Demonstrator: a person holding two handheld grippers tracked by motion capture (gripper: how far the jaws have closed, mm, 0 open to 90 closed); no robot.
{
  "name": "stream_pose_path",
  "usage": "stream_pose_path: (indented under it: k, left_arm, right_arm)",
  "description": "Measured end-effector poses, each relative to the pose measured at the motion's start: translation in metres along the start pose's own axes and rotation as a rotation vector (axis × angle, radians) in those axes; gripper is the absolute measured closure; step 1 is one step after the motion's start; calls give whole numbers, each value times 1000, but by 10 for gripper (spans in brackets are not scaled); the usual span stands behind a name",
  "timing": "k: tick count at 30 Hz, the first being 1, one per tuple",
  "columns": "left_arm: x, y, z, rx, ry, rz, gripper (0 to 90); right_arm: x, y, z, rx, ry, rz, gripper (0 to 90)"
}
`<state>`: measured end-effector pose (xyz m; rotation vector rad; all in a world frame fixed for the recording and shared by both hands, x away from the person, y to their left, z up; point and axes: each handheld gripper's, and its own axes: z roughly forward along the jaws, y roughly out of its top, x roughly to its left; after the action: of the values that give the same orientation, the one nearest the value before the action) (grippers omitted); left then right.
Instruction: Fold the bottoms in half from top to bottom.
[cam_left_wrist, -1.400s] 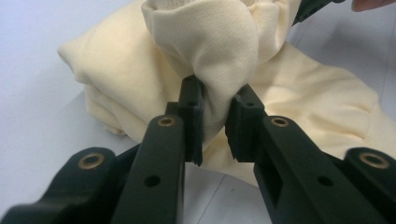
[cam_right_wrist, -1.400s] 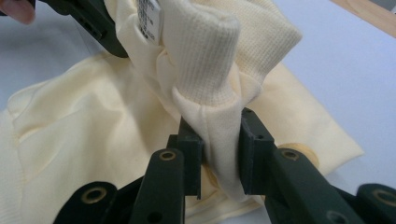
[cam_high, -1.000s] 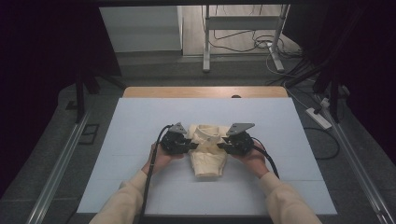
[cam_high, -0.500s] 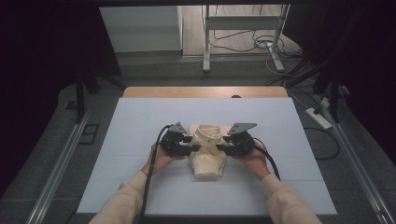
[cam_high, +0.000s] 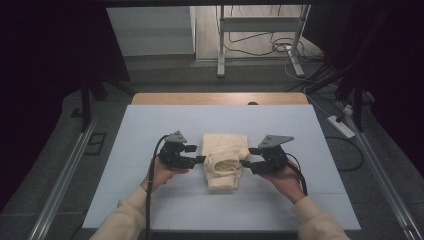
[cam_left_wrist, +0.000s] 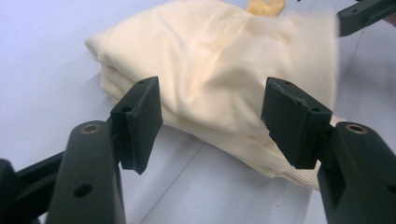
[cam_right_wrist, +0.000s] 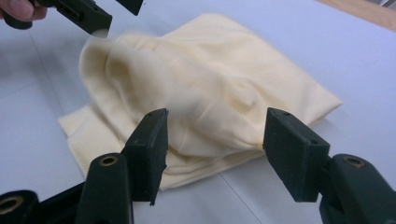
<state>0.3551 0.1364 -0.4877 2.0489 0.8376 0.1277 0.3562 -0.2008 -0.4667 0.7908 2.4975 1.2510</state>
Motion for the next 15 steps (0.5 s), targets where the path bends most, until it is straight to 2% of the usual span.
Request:
stream_pose_path:
  k: [5,10,15]
  left_arm:
    - [1,4,1,-13,15,-1,374]
    - [2,5,6,-11,17,-3,373]
    - [4,5,8,-10,19,-8,373]
  right_arm:
    - [-1,8,-2,-7,-4,14,473]
    - [0,23,11,6,26,12,637]
    - [0,41,28,24,53,6,758]
